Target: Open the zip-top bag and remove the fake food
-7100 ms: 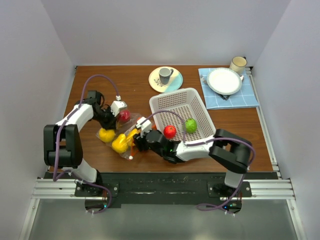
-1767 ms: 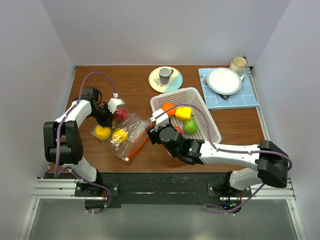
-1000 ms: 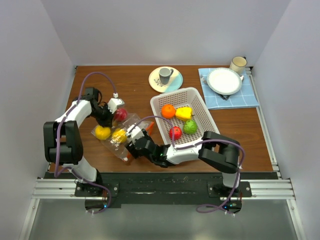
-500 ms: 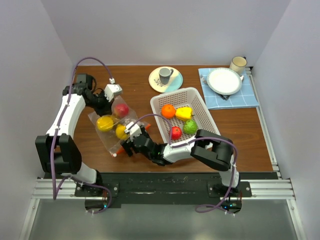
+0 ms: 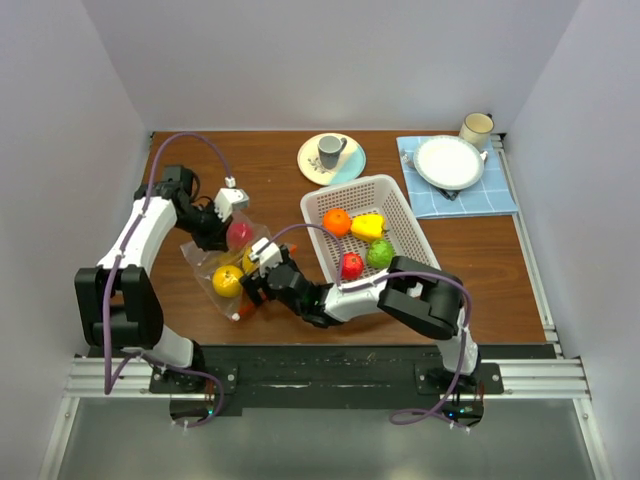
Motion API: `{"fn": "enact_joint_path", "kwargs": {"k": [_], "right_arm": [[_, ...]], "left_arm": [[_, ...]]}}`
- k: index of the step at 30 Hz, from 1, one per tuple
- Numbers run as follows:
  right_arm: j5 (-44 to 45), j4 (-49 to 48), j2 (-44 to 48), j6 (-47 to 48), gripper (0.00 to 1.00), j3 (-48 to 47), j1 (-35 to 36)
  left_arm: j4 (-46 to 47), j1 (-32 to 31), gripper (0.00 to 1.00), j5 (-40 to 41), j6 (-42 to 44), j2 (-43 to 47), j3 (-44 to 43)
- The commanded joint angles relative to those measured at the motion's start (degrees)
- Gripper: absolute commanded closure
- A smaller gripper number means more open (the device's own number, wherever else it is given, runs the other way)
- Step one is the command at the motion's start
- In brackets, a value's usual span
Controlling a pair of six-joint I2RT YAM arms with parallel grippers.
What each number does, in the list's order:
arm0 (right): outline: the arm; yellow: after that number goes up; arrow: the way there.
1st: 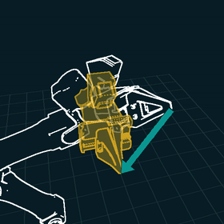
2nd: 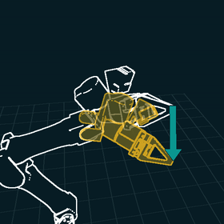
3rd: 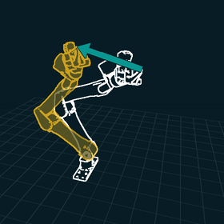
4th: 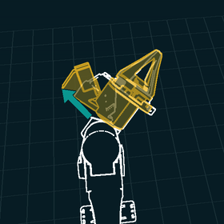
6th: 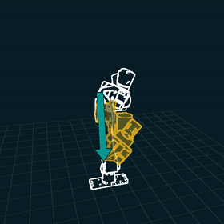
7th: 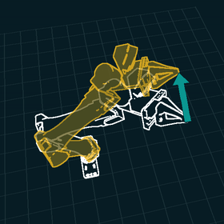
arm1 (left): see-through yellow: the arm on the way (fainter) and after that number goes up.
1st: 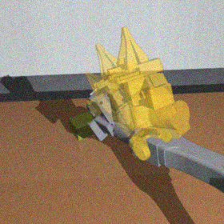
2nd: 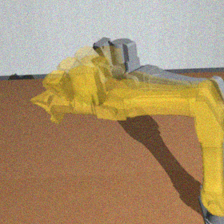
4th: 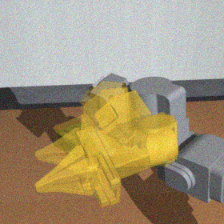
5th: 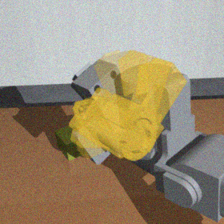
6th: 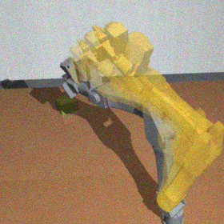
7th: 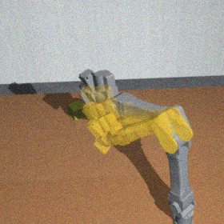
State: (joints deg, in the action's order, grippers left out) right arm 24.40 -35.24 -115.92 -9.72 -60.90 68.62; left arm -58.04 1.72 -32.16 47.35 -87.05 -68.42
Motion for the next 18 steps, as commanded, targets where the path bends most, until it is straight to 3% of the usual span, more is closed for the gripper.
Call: {"fn": "enact_joint_path", "kwargs": {"k": [1, 18], "right_arm": [[0.2, -2.9, -1.8, 0.8, 0.1, -3.1, -2.4], [-4.0, -4.1, -6.2, 2.2, 0.1, -9.4, -3.7]], "left_arm": [[-0.4, -0.3, 1.0, 0.3, 1.6, -0.6, 0.8], [10.4, -6.2, 1.0, 3.1, -1.7, -11.0, 5.9]]}}
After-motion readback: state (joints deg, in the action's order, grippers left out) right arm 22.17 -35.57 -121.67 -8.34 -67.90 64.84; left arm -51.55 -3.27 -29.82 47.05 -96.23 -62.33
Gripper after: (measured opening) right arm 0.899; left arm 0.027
